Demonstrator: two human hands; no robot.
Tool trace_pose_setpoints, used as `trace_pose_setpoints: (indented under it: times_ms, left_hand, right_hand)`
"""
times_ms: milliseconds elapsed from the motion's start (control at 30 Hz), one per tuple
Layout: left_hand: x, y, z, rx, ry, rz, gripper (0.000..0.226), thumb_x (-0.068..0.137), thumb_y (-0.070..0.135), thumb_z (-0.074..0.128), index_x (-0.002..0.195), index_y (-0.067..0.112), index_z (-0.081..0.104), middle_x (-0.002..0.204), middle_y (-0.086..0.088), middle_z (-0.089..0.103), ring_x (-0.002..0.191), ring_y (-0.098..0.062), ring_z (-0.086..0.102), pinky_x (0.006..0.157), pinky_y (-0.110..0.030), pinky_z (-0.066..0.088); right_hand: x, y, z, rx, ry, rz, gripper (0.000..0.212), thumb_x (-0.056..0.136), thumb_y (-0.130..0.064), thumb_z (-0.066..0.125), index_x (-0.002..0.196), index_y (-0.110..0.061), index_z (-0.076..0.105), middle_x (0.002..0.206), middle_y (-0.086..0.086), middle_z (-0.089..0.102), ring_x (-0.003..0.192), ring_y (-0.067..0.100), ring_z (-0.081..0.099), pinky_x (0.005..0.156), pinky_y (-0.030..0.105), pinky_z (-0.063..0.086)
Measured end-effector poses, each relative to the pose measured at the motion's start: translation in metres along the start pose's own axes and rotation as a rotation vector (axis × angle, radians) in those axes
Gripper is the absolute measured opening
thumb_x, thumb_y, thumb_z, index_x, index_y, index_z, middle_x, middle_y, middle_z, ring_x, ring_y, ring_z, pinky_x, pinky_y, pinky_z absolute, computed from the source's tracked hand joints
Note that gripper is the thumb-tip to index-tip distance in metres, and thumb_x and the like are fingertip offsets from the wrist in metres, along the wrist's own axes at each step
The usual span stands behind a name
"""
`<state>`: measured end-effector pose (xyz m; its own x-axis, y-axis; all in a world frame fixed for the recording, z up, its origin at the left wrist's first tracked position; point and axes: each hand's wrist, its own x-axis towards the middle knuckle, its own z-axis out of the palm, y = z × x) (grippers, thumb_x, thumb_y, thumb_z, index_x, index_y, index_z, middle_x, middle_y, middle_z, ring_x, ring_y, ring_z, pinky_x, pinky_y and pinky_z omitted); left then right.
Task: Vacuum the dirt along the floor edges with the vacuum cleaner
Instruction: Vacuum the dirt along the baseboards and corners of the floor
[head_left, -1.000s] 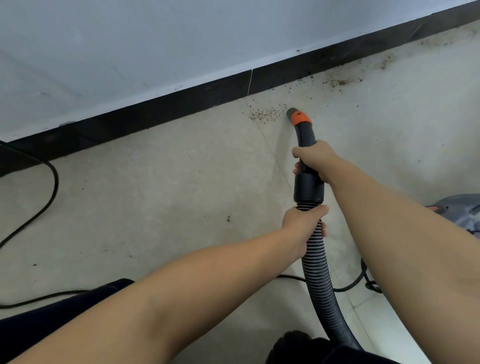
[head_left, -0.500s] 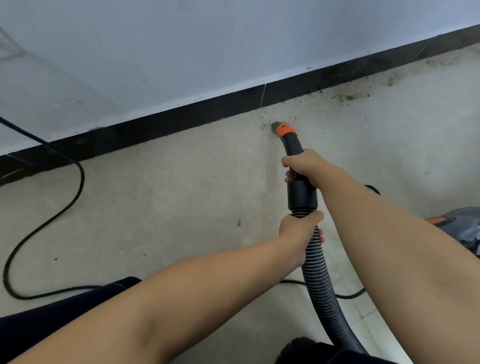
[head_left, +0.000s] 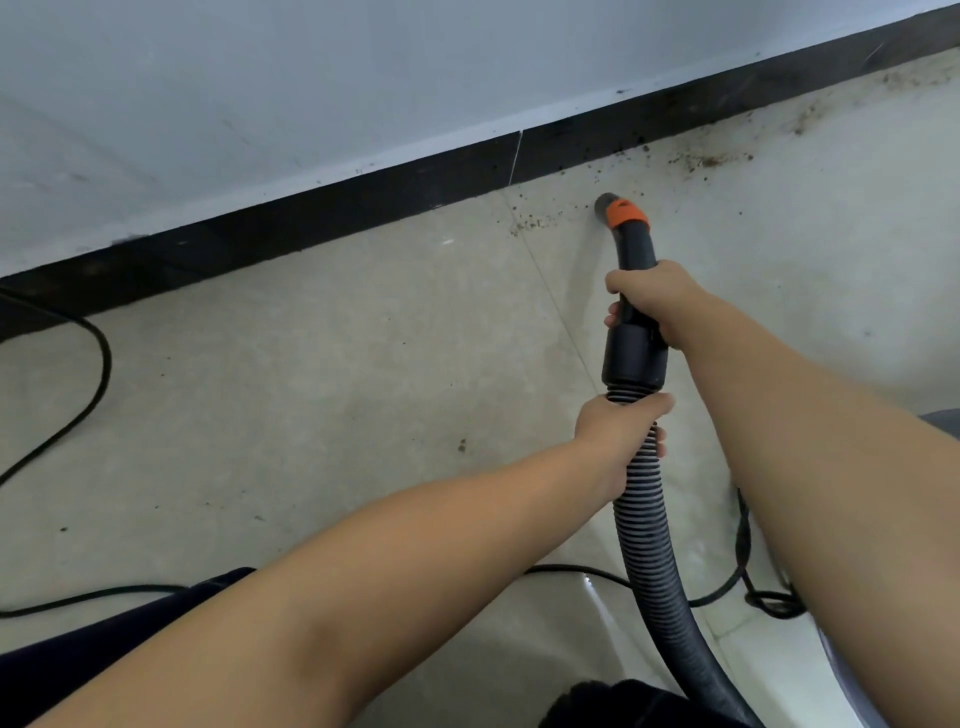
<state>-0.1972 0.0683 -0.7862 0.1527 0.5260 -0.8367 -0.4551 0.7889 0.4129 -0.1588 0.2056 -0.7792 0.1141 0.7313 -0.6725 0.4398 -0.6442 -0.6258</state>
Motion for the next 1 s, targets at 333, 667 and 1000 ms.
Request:
trace_pose_setpoints:
  times_ms: [333, 667, 1000]
  left_hand:
    - [-0.032, -0.022, -0.015, -0.108, 0.073, 0.004, 0.014, 0.086, 0.018, 0.065, 0.093, 0.009, 0.057, 0.061, -0.003, 0.057, 0.053, -0.017, 0.054, 0.065, -0.030, 0.049]
    - [-0.038, -0.023, -0.026, -0.159, 0.097, 0.027, 0.020, 0.085, 0.017, 0.066, 0.100, 0.007, 0.059, 0.067, -0.006, 0.060, 0.062, -0.022, 0.058, 0.071, -0.036, 0.054]
    - [-0.012, 0.006, -0.021, -0.030, 0.003, 0.017, 0.014, 0.088, 0.016, 0.066, 0.092, 0.009, 0.054, 0.068, -0.006, 0.056, 0.053, -0.016, 0.053, 0.054, -0.024, 0.047]
  right_hand:
    - [-0.036, 0.003, 0.035, -0.164, -0.140, -0.039, 0.018, 0.082, -0.008, 0.057, 0.097, -0.009, 0.047, 0.063, 0.009, 0.061, 0.039, 0.015, 0.060, 0.054, 0.028, 0.054]
    - [-0.046, -0.002, 0.054, -0.178, -0.207, -0.049, 0.015, 0.083, -0.008, 0.058, 0.093, -0.011, 0.047, 0.064, 0.009, 0.060, 0.040, 0.015, 0.060, 0.049, 0.026, 0.053]
    - [-0.009, -0.011, 0.026, -0.082, -0.053, -0.020, 0.024, 0.085, -0.009, 0.058, 0.106, -0.007, 0.046, 0.067, 0.009, 0.059, 0.039, 0.014, 0.060, 0.049, 0.025, 0.051]
